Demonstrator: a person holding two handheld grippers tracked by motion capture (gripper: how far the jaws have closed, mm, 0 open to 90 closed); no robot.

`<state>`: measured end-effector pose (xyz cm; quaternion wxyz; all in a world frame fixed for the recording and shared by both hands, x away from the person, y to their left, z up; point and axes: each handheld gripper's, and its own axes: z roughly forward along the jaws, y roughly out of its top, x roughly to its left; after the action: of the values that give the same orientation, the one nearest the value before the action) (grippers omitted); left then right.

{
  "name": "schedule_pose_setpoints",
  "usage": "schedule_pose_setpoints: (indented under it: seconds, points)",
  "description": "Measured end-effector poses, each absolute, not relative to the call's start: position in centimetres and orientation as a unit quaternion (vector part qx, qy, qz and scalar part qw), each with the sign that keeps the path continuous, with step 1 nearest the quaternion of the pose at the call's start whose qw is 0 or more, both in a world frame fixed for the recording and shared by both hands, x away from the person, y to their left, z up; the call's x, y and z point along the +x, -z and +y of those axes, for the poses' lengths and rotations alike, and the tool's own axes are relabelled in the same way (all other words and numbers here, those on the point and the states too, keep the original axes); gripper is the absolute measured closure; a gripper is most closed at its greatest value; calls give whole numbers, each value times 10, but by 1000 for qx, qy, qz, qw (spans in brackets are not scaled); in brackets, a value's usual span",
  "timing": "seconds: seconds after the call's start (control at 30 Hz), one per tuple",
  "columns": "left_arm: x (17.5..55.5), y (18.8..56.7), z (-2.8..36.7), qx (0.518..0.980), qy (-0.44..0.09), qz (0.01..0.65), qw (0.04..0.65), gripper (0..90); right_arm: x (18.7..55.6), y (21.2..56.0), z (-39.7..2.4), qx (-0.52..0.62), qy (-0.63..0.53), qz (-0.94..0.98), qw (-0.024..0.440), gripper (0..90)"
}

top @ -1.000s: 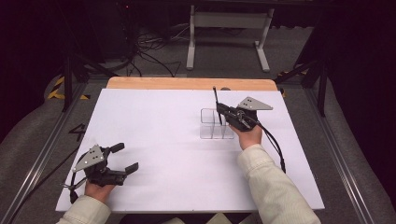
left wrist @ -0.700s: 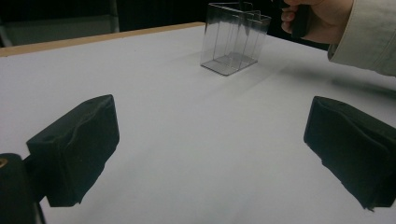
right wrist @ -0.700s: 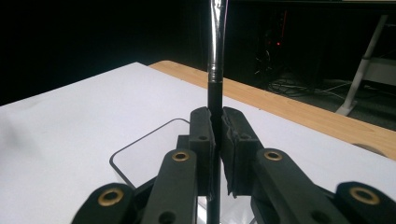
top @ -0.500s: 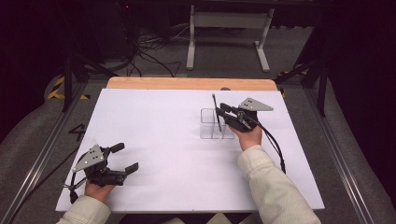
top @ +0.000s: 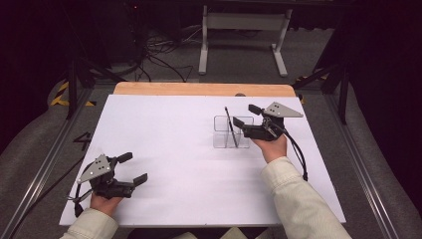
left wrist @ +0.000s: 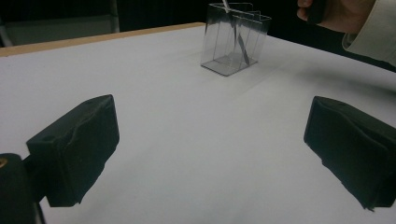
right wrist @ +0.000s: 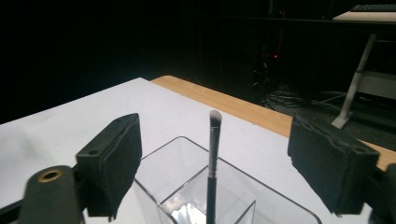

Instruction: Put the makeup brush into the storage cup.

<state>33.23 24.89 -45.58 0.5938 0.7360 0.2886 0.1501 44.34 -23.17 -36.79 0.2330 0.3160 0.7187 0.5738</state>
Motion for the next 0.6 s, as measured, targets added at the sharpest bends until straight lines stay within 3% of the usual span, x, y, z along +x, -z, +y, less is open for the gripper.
schedule_pose_setpoints:
  seconds: [0.6]
  points:
    - [331, 455, 250, 734, -147, 286, 598, 36, 401, 347, -248, 283, -587, 724, 223, 57]
